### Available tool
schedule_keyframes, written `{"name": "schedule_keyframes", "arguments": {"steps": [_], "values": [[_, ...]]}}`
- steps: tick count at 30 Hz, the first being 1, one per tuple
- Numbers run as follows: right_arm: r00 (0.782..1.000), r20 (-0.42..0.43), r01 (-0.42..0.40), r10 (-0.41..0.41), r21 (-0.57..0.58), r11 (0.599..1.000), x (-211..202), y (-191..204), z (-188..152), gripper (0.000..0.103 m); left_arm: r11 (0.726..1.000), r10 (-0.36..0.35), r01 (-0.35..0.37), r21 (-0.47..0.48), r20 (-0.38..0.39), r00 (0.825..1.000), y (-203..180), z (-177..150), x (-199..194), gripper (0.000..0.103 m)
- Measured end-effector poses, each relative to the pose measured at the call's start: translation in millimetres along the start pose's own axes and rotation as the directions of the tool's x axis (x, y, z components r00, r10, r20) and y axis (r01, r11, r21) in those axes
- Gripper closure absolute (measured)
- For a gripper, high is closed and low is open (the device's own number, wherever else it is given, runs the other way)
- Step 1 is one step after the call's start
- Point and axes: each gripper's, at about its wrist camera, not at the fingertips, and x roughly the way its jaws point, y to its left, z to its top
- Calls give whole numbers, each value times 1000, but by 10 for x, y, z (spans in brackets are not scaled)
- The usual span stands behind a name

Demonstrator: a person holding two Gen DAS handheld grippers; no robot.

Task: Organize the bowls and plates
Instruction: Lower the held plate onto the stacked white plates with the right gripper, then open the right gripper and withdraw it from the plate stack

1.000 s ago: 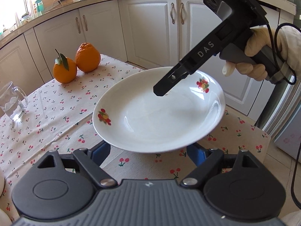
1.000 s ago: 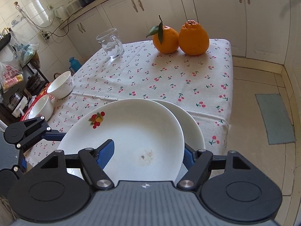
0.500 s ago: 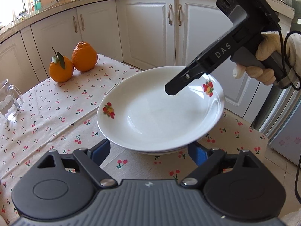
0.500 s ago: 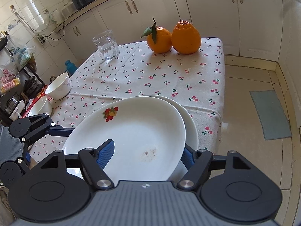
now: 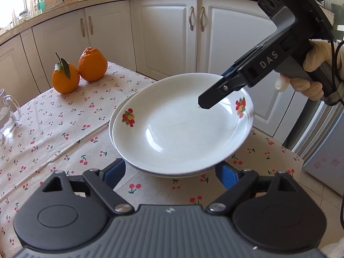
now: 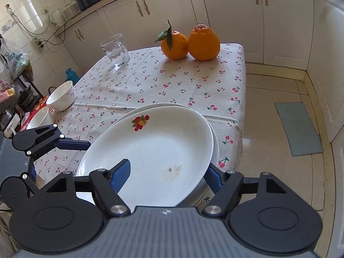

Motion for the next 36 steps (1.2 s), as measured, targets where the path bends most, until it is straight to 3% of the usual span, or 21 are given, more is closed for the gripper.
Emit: {"name": "schedule_keyframes", "arguments": {"steps": [16,22,24,26,36], "values": [[993,-42,106,-109,-69,992,16,206,-62,21,999,34,-34,3,5,999,-5,-26,-65,13],[987,-67,137,-143,-96,986,37,268,-117,15,999,35,-35,4,10,999,-34,-32,-95,13],[985,-80,142,-151,-104,984,52,283,-150,7,999,34,-34,5,18,999,-37,-27,-119,13],[988,-74,128,-137,-111,986,27,315,-179,0,999,37,-37,3,27,999,-40,-23,-149,13],[978,-11,203,-209,-197,959,-112,673,-215,0,999,42,-42,-10,64,997,-60,-69,-370,12]]}}
